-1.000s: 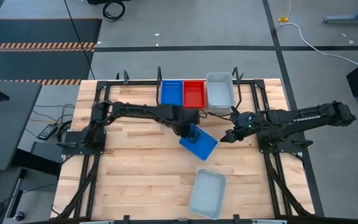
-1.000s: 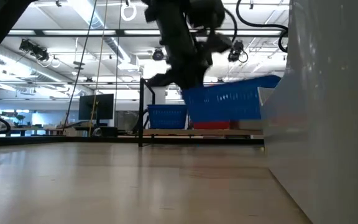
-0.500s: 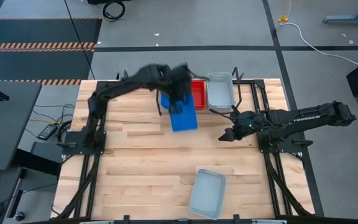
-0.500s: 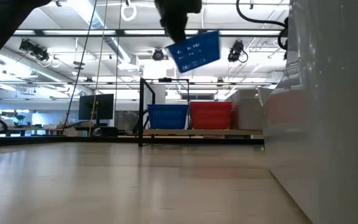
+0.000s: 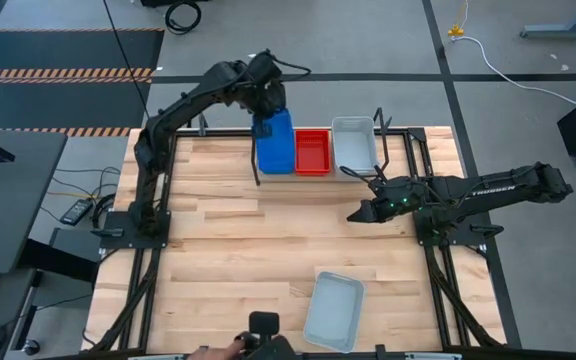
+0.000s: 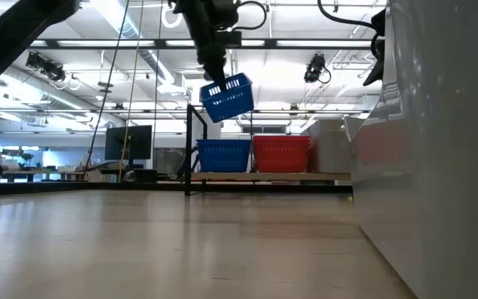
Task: Stack baskets on shelf by color
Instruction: Stack the blue bin on the blue bin on the shelf
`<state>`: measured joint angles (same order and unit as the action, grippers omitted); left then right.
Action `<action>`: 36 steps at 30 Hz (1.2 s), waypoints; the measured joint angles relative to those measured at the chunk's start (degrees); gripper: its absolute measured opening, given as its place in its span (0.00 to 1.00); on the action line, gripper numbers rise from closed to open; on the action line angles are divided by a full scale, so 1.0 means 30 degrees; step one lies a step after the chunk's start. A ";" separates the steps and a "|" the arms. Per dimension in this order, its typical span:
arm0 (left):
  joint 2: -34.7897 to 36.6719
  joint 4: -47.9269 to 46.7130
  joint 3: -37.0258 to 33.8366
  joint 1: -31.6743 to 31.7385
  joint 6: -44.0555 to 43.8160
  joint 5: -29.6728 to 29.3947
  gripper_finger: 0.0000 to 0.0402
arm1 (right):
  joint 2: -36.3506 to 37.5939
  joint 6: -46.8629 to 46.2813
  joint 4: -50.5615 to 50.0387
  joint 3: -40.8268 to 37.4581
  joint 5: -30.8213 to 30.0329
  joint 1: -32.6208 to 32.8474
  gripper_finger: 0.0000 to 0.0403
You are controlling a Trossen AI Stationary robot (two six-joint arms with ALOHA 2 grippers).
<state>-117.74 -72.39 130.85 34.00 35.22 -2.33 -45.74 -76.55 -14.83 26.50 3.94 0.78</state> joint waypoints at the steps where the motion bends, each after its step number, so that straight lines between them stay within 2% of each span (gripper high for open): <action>1: -0.0086 0.0017 0.0000 0.0088 0.0374 0.0262 0.02 | 0.0000 -0.0121 0.0005 0.0000 -0.0005 0.0000 0.54; 5: -0.0372 -0.0029 -0.0015 0.0349 0.1541 0.1405 0.02 | 0.0000 -0.0494 0.0058 0.0000 -0.0034 0.0029 0.54; 8: -0.0650 0.0076 -0.0007 0.0259 0.2322 0.1502 0.02 | 0.0000 -0.0633 0.0143 0.0000 -0.0354 0.0121 0.54; 23: -0.2307 0.0448 -0.0007 0.0240 0.3031 -0.0057 0.02 | 0.0000 -0.1593 0.0510 -0.0007 -0.1566 0.1384 0.54; 36: -0.2797 0.0120 -0.0007 0.0019 0.3049 -0.0232 0.05 | 0.0000 -0.1654 0.0933 -0.0007 -0.2037 0.2252 0.54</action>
<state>-126.13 -72.04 130.82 34.06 44.36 -3.03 -45.74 -81.52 -12.03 26.48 -2.17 7.53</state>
